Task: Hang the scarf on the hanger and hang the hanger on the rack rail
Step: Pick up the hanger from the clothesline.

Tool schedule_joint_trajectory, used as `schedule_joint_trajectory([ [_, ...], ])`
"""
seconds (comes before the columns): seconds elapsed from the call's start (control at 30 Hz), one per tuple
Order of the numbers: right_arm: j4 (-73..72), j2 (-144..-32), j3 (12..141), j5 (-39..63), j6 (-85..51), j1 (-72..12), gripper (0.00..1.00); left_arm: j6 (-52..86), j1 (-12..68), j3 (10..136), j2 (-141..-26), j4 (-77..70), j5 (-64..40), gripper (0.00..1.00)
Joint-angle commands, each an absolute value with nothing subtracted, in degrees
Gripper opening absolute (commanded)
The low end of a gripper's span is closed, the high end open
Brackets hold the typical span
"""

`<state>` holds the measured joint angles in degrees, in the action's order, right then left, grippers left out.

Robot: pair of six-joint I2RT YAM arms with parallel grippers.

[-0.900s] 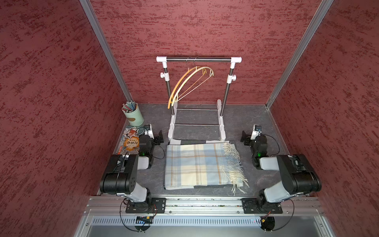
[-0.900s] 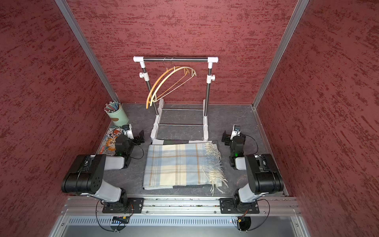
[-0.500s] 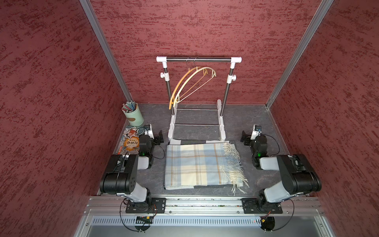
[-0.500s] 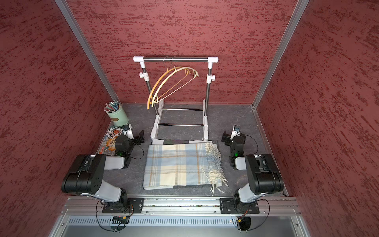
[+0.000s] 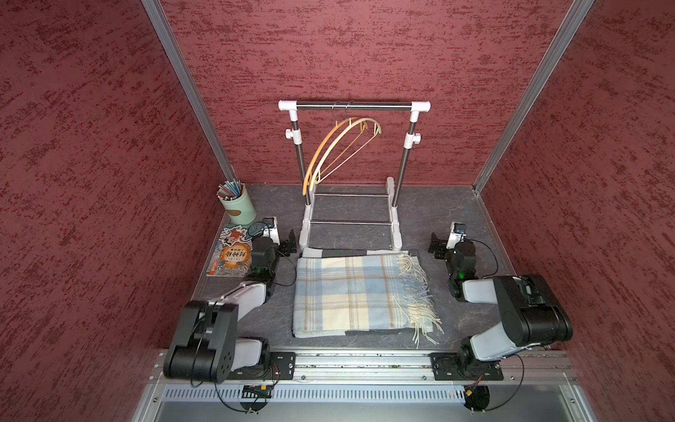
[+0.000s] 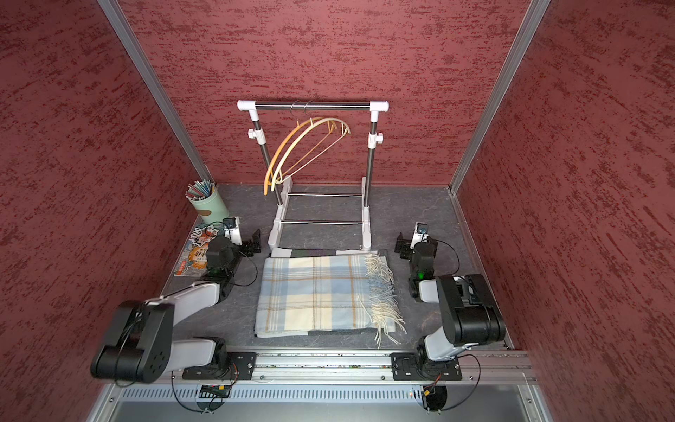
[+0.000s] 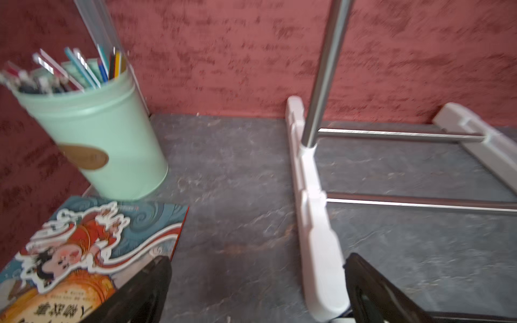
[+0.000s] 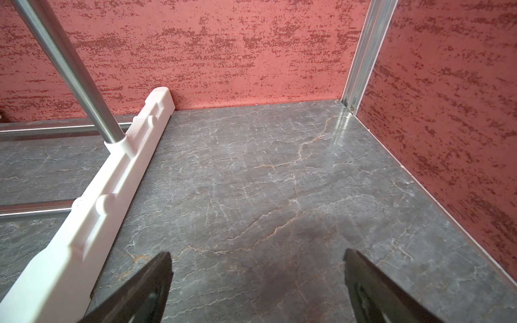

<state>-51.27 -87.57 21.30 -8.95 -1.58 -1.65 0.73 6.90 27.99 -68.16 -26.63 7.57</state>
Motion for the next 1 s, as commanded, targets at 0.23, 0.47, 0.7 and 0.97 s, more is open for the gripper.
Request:
schedule_joint_trajectory([
  [0.23, 7.44, -64.06, 47.35, -15.55, -24.22, -0.06, 0.99, 31.93, -5.83, 42.16, -52.02, 22.71, -5.6, 1.0],
  [0.47, 19.78, -60.32, 65.52, 13.95, -27.59, -13.92, 0.88, 28.13, -6.59, 51.05, -50.78, 35.39, -14.1, 1.0],
  [0.7, 21.51, -76.47, 85.39, 21.39, -31.83, -30.14, 0.85, 28.75, -6.77, 52.42, -51.91, 36.68, -19.93, 1.0],
  [0.97, 24.04, -100.83, 112.22, 26.4, -35.54, -35.36, 0.84, 28.7, -7.77, 52.97, -51.27, 37.34, -23.1, 1.0],
])
